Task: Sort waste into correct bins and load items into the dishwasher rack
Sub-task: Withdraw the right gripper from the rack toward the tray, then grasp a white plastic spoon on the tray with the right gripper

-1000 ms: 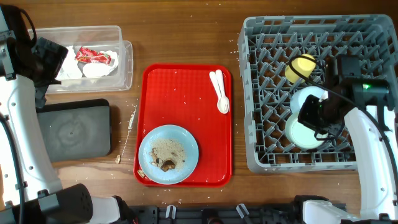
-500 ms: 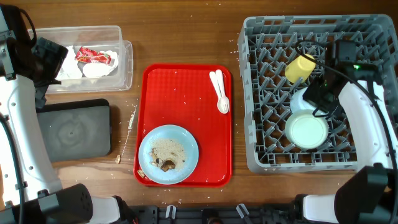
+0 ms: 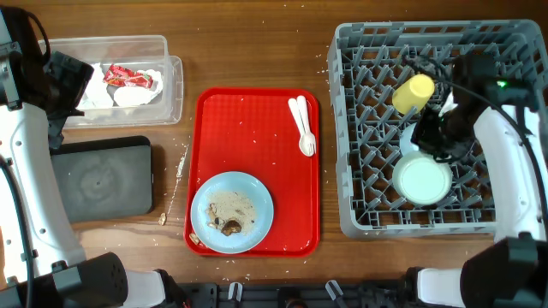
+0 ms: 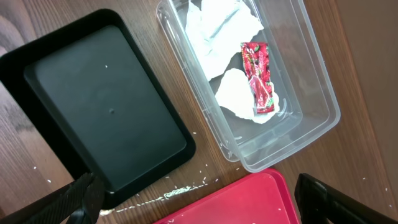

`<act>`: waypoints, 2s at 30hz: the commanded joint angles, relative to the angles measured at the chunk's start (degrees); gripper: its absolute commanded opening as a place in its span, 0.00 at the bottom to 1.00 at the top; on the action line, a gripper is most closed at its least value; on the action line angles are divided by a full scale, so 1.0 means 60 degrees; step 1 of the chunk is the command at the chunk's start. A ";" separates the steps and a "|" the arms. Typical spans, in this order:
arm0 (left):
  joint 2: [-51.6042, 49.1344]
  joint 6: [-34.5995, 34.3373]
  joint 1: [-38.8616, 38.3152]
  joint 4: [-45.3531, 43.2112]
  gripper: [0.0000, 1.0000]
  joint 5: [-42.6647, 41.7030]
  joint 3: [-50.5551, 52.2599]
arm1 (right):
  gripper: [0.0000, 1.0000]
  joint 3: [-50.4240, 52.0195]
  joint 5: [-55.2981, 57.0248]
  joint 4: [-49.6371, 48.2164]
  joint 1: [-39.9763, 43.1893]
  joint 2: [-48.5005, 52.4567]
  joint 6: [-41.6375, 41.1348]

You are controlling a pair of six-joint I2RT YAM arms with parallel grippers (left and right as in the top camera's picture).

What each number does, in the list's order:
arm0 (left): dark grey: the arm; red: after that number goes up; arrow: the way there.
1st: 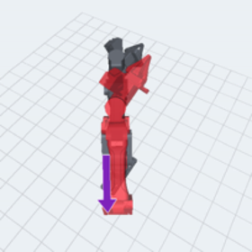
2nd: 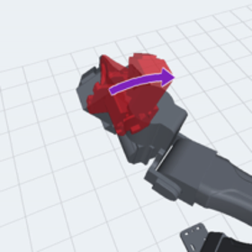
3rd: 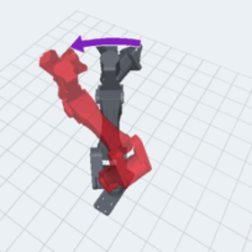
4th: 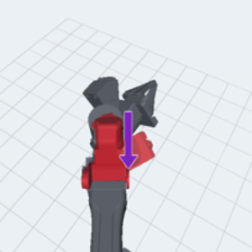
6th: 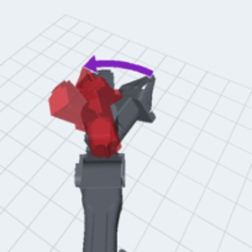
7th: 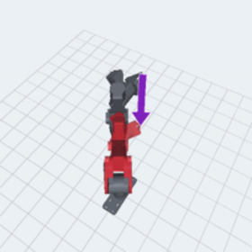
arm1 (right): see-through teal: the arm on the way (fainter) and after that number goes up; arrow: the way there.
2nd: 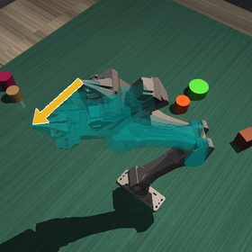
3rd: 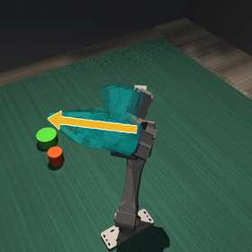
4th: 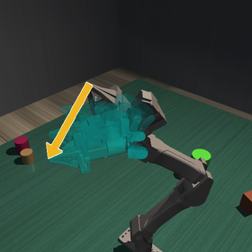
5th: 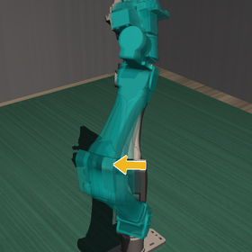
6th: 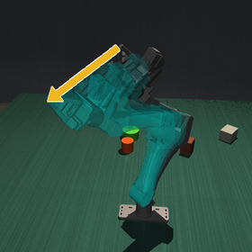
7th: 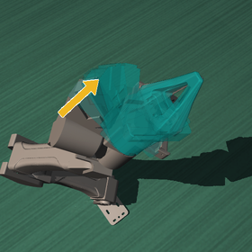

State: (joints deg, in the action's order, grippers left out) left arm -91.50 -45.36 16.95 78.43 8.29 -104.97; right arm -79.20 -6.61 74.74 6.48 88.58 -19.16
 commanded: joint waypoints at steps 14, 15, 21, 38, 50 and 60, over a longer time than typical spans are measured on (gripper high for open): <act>-0.0055 -0.0087 0.0018 0.0011 1.00 0.0022 -0.0007 | 0.77 -0.1738 0.0368 -0.3697 -0.5839 0.2262 -0.0069; -0.0055 -0.0087 0.0018 0.0011 1.00 0.0025 -0.0007 | 0.76 -0.1738 0.0597 -0.3843 -0.5839 0.2641 -0.0087; -0.0055 -0.0087 0.0018 0.0011 1.00 0.0022 -0.0007 | 0.51 -0.1738 0.1953 -0.5140 -0.5836 0.4535 -0.0335; -0.0055 -0.0087 0.0018 0.0011 1.00 0.0022 -0.0007 | 0.27 -0.1585 0.1279 -0.5770 -0.6043 0.5810 0.0637; -0.0055 -0.0087 0.0018 0.0011 1.00 0.0025 -0.0007 | 0.43 -0.2696 0.1173 -0.4371 -0.6011 0.5235 -0.0011; -0.0055 -0.0087 0.0018 0.0011 1.00 0.0022 -0.0007 | 0.29 -0.1814 0.0984 -0.4076 -0.5574 0.5268 0.0280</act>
State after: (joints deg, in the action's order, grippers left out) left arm -91.53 -45.39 16.95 78.46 8.29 -104.97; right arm -92.12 1.06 51.18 -26.68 122.02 -17.91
